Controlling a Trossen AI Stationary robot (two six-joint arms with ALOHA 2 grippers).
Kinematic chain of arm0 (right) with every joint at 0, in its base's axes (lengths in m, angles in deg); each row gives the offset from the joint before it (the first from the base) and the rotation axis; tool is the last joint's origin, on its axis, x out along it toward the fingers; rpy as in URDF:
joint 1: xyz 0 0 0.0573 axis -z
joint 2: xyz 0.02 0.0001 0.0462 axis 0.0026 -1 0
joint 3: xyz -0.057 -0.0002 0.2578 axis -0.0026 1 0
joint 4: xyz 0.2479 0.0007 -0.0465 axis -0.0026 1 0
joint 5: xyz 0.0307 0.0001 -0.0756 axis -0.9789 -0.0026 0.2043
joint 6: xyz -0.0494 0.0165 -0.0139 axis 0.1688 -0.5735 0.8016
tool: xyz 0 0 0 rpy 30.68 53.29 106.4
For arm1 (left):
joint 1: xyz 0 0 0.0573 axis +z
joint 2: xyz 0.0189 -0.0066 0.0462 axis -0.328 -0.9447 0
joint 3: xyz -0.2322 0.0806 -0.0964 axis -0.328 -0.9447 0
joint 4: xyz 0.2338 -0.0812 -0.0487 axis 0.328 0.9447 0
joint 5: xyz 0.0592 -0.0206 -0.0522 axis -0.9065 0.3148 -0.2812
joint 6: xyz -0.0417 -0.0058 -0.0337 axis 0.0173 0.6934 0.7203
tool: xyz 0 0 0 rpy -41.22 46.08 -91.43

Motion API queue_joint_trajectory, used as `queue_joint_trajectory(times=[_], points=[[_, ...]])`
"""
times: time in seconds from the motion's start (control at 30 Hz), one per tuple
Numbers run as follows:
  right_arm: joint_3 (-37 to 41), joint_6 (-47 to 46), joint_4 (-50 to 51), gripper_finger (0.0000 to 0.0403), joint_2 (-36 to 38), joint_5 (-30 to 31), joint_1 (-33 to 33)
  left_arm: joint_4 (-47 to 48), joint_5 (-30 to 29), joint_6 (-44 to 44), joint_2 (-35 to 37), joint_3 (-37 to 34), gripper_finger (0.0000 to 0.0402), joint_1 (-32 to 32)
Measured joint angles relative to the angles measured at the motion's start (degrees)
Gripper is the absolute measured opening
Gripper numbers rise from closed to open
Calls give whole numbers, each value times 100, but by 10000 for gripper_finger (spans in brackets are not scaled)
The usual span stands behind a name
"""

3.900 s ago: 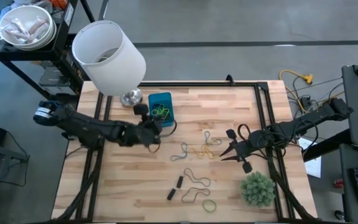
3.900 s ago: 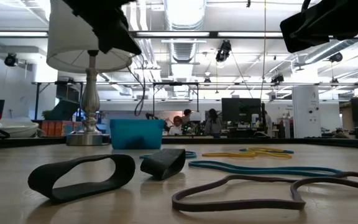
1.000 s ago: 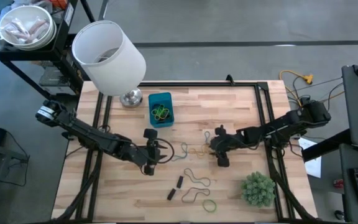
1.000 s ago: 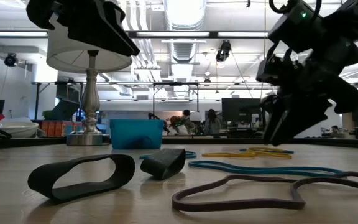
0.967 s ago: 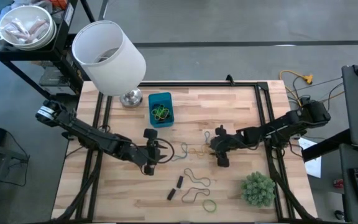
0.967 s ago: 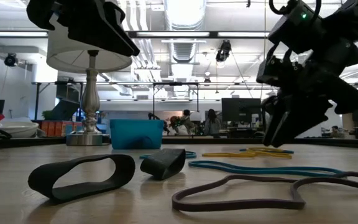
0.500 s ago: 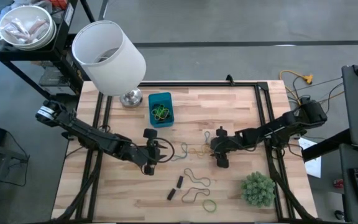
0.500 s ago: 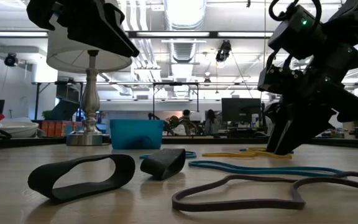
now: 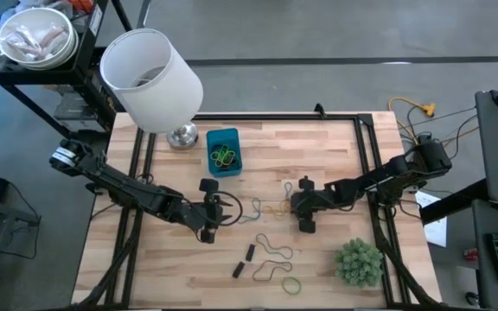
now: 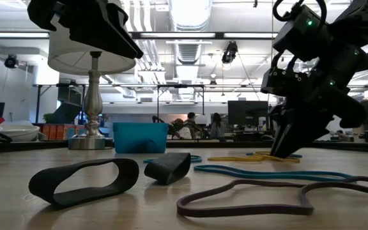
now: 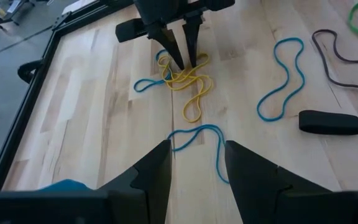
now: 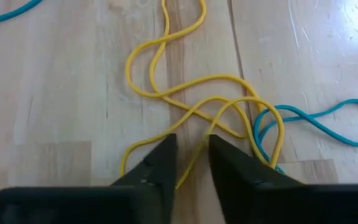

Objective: Pick and place rubber bands into bin
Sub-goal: Put the right yellow rubber band into the blue bin

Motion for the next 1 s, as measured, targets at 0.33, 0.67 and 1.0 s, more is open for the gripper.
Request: queue_joint_trajectory(times=[0.33, 0.67, 1.0], points=[[-141, 482, 158, 9, 94, 81, -186, 0, 0, 0, 0, -2, 135, -1], [-266, 787, 217, 8, 434, 149, -386, 9, 4, 2, -2, -2, 135, -1], [-510, 1189, 349, 8, 703, 180, -414, -18, 4, 2, -2, -4, 135, 0]])
